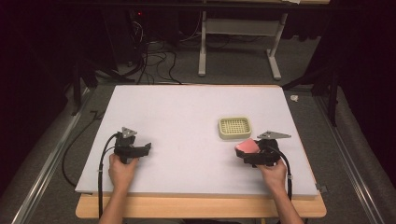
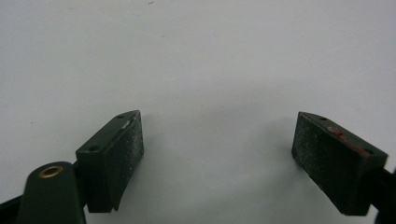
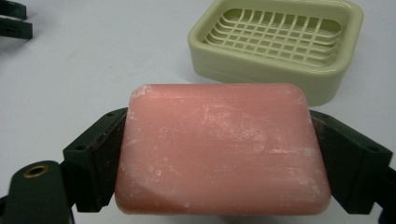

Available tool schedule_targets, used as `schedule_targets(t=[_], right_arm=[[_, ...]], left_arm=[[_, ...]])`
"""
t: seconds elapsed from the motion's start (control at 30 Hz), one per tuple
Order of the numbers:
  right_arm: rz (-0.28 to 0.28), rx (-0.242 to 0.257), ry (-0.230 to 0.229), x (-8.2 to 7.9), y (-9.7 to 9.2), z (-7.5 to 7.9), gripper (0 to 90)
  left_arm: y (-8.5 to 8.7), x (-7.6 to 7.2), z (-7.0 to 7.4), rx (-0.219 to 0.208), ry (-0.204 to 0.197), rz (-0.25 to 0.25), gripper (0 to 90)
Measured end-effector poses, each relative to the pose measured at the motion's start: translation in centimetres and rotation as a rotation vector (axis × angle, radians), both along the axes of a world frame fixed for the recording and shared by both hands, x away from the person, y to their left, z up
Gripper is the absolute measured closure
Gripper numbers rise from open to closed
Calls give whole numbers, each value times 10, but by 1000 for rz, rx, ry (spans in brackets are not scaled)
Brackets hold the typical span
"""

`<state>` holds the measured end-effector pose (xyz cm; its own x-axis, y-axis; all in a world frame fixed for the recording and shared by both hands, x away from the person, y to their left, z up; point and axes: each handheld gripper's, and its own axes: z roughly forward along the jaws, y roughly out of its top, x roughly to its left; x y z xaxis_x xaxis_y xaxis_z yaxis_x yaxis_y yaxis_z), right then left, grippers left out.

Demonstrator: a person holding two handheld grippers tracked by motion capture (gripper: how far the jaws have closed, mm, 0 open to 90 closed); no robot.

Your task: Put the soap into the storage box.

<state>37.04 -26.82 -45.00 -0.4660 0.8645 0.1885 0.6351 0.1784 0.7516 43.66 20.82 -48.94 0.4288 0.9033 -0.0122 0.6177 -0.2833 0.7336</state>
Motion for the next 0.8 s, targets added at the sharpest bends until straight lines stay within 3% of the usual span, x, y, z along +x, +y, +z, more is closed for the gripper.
schedule_targets(t=[0.37,0.7,0.8], right_arm=[[-13,14,2,11,-1,7,135],[-22,-7,-3,19,4,16,135],[-21,-34,-3,24,11,19,135]], left_arm=[[0,0,0,0,0,0,171],[0,0,0,0,1,-1,171],[0,0,0,0,0,0,171]])
